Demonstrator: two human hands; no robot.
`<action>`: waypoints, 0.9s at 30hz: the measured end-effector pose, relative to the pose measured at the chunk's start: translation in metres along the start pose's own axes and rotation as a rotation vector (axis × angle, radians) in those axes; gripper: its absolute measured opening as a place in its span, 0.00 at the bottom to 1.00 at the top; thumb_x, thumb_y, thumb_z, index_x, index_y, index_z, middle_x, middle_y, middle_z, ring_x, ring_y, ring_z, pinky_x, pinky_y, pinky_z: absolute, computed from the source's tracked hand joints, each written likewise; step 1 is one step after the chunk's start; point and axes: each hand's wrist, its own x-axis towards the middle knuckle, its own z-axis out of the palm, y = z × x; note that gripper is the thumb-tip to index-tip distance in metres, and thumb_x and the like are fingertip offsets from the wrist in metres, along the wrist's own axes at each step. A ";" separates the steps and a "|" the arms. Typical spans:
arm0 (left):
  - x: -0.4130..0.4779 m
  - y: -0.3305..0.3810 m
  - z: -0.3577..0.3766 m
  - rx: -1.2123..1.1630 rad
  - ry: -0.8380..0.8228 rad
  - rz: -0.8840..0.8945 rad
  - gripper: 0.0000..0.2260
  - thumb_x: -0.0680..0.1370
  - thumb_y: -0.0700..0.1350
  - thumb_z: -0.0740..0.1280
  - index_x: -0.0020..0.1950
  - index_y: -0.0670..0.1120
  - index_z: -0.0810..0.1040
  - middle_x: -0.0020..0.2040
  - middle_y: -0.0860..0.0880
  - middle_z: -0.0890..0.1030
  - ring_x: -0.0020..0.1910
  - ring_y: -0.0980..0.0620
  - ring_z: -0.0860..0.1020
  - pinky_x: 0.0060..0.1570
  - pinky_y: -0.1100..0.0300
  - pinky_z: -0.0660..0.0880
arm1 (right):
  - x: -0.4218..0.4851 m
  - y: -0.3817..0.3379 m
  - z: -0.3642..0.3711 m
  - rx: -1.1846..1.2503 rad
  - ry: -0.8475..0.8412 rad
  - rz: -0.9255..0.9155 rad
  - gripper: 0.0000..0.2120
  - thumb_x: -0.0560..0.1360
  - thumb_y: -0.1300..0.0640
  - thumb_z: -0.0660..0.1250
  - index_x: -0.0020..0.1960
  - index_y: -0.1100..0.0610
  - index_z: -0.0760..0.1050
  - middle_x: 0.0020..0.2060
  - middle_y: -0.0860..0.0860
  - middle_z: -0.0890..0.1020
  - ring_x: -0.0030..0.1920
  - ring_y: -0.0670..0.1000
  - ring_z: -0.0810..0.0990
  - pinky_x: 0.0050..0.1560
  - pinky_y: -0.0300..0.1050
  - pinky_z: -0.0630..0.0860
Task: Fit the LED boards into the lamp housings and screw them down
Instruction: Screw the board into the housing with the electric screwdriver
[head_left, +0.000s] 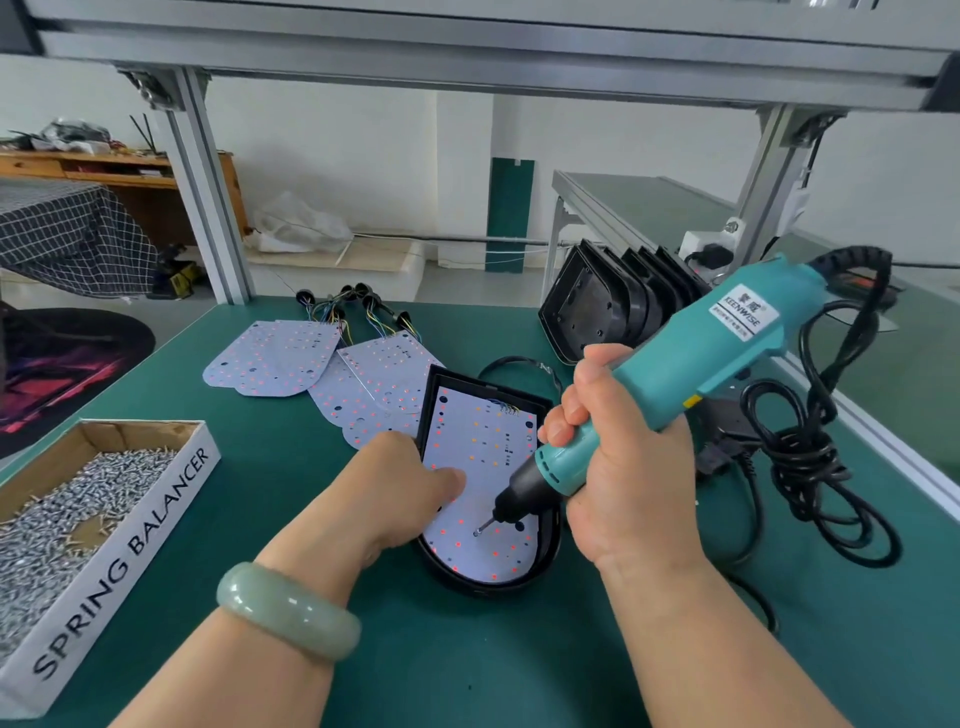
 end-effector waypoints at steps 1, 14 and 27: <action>0.000 0.001 0.000 0.012 0.001 0.004 0.08 0.74 0.43 0.68 0.37 0.43 0.74 0.30 0.48 0.71 0.29 0.49 0.64 0.30 0.62 0.61 | -0.001 0.000 0.001 -0.015 -0.016 -0.013 0.03 0.70 0.60 0.66 0.42 0.54 0.73 0.24 0.48 0.70 0.24 0.48 0.69 0.30 0.40 0.70; 0.002 0.005 0.000 0.089 -0.002 -0.006 0.17 0.74 0.43 0.68 0.32 0.47 0.60 0.26 0.50 0.60 0.26 0.49 0.57 0.29 0.61 0.55 | -0.006 0.001 0.017 -0.128 -0.142 -0.051 0.11 0.69 0.59 0.68 0.31 0.47 0.72 0.20 0.48 0.69 0.22 0.49 0.67 0.27 0.39 0.68; 0.000 0.005 -0.008 0.092 -0.047 -0.003 0.15 0.74 0.54 0.69 0.35 0.45 0.74 0.24 0.52 0.71 0.24 0.49 0.68 0.30 0.62 0.68 | 0.013 -0.021 -0.007 0.223 0.004 -0.104 0.01 0.72 0.57 0.65 0.43 0.51 0.74 0.25 0.45 0.70 0.25 0.45 0.68 0.33 0.38 0.71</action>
